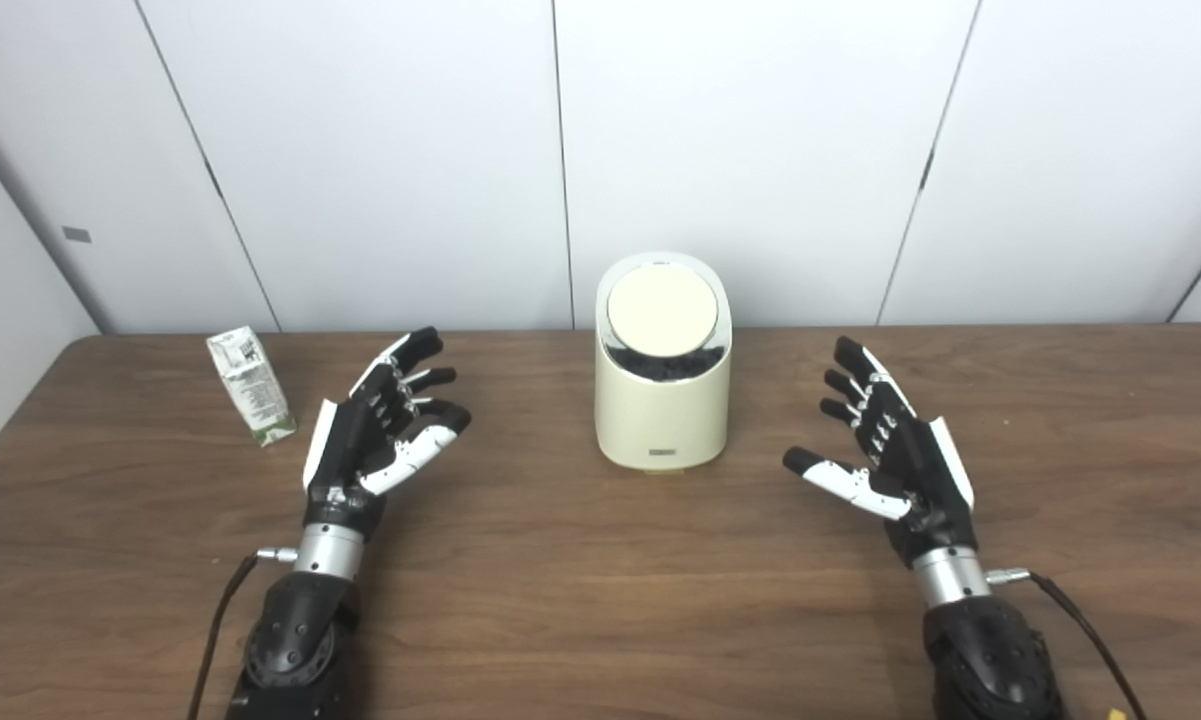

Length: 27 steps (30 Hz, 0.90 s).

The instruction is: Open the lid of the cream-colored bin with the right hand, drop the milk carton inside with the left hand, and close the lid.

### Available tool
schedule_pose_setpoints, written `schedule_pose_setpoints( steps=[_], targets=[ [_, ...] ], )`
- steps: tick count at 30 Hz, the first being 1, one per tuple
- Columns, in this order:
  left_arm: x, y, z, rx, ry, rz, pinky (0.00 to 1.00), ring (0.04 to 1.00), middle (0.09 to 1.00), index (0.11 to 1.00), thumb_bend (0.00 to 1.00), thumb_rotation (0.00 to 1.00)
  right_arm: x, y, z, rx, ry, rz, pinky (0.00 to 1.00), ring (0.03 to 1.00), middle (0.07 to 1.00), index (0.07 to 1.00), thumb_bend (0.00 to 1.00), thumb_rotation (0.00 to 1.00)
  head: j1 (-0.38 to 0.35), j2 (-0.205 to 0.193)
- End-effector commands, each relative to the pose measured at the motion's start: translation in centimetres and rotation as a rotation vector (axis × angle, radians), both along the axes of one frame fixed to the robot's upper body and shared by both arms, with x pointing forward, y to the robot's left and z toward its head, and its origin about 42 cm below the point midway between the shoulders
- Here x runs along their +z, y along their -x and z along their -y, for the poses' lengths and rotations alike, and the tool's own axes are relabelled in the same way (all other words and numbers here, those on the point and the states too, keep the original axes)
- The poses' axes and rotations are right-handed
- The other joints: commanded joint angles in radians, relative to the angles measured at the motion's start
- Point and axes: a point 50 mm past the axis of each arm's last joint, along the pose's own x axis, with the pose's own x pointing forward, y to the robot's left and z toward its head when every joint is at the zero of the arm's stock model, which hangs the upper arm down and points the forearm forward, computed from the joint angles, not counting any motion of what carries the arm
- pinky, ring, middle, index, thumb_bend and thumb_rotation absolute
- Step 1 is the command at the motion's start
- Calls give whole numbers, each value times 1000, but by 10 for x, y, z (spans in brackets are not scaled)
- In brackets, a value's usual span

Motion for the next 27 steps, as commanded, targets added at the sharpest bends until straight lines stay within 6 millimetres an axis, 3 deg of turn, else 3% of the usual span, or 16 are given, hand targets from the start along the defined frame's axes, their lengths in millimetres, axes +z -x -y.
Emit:
schedule_pose_setpoints(
  steps=[1,4,9,16,23,27],
  targets=[
    [-22,12,-4,6,4,-54,647,787,879,901,772,302,-7,2,-1,-6,-15,4,827,892,930,903,700,281,-3,-1],
    [-21,10,-5,9,-7,-53,643,783,867,901,799,328,-7,2,-2,-5,-21,4,820,892,930,901,699,273,-2,-2],
    [-20,9,-3,6,-14,-49,626,780,860,903,756,280,-7,2,0,-2,-37,4,817,906,937,906,692,253,2,-3],
    [-20,10,-1,-8,-5,-46,619,766,864,892,800,318,-7,3,-1,0,-33,9,810,902,939,907,696,278,5,-6],
    [-22,12,1,-3,3,-41,602,743,822,861,792,302,14,-3,-10,-29,-4,43,793,881,911,915,742,487,-3,-29],
    [-25,14,3,-2,-10,-46,611,750,825,860,754,280,34,-11,-14,-31,49,58,837,880,910,929,779,530,-5,-39]
  ],
)
